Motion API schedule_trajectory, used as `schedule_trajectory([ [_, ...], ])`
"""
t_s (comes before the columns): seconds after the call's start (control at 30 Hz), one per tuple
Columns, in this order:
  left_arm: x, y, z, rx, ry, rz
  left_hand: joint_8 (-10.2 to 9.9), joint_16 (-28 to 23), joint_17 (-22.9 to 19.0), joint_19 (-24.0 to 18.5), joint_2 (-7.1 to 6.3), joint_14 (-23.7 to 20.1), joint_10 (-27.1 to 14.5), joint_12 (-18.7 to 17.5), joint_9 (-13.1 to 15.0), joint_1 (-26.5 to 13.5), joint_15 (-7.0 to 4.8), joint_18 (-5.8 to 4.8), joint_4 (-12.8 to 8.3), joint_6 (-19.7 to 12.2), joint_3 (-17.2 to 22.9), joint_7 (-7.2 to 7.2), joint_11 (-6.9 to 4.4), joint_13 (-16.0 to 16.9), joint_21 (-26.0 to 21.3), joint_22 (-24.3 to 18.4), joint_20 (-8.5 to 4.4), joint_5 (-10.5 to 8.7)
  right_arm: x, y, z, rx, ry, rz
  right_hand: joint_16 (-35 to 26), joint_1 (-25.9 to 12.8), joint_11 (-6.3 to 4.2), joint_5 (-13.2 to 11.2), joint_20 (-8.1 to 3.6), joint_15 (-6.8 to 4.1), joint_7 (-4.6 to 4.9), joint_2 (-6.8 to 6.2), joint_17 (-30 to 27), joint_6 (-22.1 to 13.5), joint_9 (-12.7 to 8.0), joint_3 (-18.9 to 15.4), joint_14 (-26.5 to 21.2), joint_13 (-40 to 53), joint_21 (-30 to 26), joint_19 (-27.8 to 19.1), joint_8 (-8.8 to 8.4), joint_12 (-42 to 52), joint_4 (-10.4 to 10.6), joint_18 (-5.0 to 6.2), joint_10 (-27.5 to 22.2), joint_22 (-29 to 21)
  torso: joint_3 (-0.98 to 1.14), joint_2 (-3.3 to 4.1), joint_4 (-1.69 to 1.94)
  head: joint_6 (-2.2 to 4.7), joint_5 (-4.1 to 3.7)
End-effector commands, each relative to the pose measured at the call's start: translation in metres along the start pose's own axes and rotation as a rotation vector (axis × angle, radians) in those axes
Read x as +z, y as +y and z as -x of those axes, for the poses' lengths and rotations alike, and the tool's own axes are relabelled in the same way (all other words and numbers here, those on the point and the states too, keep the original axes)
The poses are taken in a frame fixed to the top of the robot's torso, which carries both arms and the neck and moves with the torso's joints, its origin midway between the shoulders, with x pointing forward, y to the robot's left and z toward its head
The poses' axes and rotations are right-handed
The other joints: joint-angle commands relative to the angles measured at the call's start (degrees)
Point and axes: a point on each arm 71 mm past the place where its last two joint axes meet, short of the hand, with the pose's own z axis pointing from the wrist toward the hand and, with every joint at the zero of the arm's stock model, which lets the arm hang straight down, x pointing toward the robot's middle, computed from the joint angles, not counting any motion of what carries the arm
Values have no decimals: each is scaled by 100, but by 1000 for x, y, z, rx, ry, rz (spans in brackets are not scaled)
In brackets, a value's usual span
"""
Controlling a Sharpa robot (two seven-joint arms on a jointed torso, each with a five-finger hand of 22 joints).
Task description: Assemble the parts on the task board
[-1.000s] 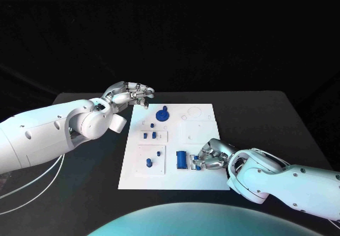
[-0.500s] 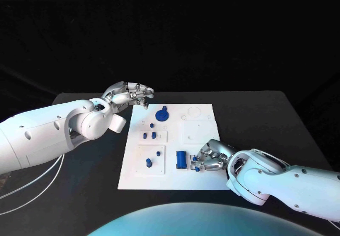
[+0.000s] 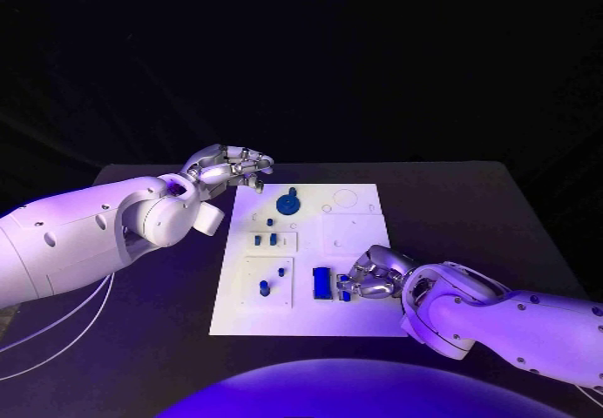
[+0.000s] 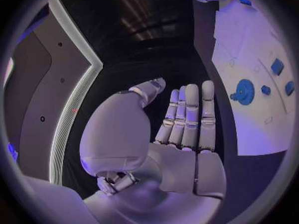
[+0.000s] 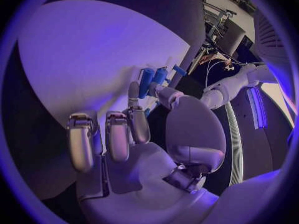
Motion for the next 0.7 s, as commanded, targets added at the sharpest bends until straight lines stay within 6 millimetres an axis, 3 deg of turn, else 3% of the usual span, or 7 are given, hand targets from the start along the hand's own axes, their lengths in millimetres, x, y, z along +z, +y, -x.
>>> schedule_trajectory([
  [0.03, 0, -1, -3, -4, 19, -6, 31, 12, -5, -21, 22, -5, -8, -22, -7, -19, 19, 61, 10, -45, -3, -6, 17, -5, -19, -8, 39, -36, 2, 0, -1, -13, 13, -2, 13, -67, 7, -92, -20, -29, 21, 8, 1211, 16, -6, -50, 531, 621, 14, 584, -23, 10, 11, -74, 60, 1498, 2, 0, -1, 0, 6],
  [0.7, 0, -1, -2, -3, 18, -5, 39, 15, -9, -22, 25, -8, -11, -20, -9, -22, 21, 61, 19, -49, -7, -7, 17, -10, -20, -10, 40, -35, 7, -1, -2, -44, 31, -11, -15, -125, 30, -378, -3, -10, 46, -87, 1159, -15, -31, -369, 518, 567, -64, 546, -74, -91, 90, -55, 9, 1473, 4, -2, -7, 0, 11],
])
